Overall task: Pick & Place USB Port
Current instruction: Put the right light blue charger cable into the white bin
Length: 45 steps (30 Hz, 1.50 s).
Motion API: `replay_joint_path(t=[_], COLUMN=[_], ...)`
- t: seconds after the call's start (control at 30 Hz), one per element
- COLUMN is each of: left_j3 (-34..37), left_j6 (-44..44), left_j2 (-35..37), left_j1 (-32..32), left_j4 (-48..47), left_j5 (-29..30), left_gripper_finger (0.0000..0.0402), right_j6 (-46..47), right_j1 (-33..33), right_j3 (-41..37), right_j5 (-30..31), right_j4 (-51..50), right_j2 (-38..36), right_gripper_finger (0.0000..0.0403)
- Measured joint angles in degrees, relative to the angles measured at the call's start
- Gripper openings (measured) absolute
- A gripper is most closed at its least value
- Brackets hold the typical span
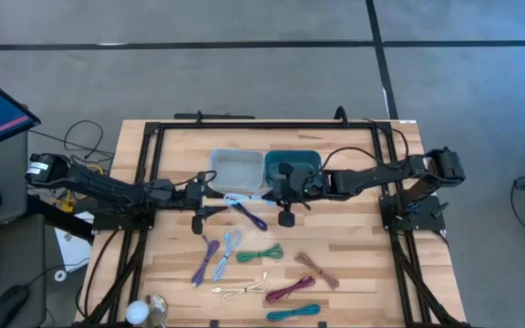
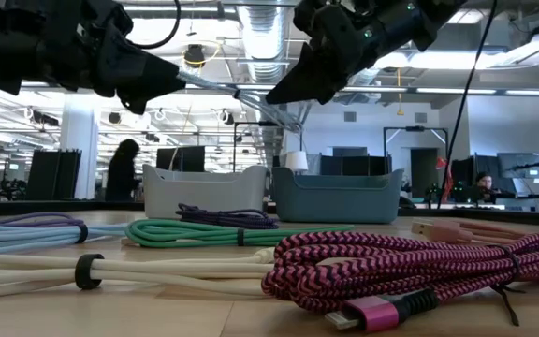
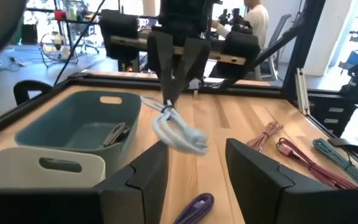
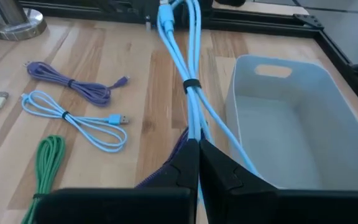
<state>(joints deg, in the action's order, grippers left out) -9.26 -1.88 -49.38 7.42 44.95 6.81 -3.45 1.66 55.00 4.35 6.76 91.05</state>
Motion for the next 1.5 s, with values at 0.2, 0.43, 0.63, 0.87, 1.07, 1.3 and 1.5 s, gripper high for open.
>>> replay_joint_path(t=[0.2, 0.43, 0.63, 0.87, 1.07, 1.3, 1.5], left_j3=[0.0, 0.0, 0.0, 0.0, 0.0, 0.0, 0.0], left_j6=[-0.58, -0.58, -0.58, -0.58, -0.58, -0.58, -0.86], left_j2=[-0.01, -0.01, 0.02, 0.02, 0.02, 0.02, 0.02], left_j1=[0.0, 0.0, 0.0, -0.02, -0.02, -0.02, -0.02], left_j4=[0.09, 0.48, 1.21, 1.53, 1.96, 2.89, 3.37], left_j5=[-1.33, -1.19, -0.87, -0.74, -0.66, -0.66, -0.18], left_gripper_finger=[0.0159, 0.0159, 0.0159, 0.0159, 0.0159, 0.0159, 0.0159], right_j6=[-0.17, -0.17, -0.19, -0.19, -0.17, -0.15, -0.15], right_j1=[-0.77, -1.06, -1.04, -1.04, -1.04, -1.08, -1.04], right_j3=[0.0, 0.0, -0.07, -0.09, -0.09, -0.09, -0.09], right_j5=[0.02, 0.14, -0.01, -0.02, -0.01, -0.02, -0.04], right_j4=[0.08, 0.38, 1.64, 2.64, 3.01, 2.97, 2.99], right_j2=[-0.2, -0.2, 0.19, 0.19, 0.19, 0.21, 0.21], right_gripper_finger=[0.0, 0.0, 0.0, 0.0, 0.0, 0.0, 0.0])
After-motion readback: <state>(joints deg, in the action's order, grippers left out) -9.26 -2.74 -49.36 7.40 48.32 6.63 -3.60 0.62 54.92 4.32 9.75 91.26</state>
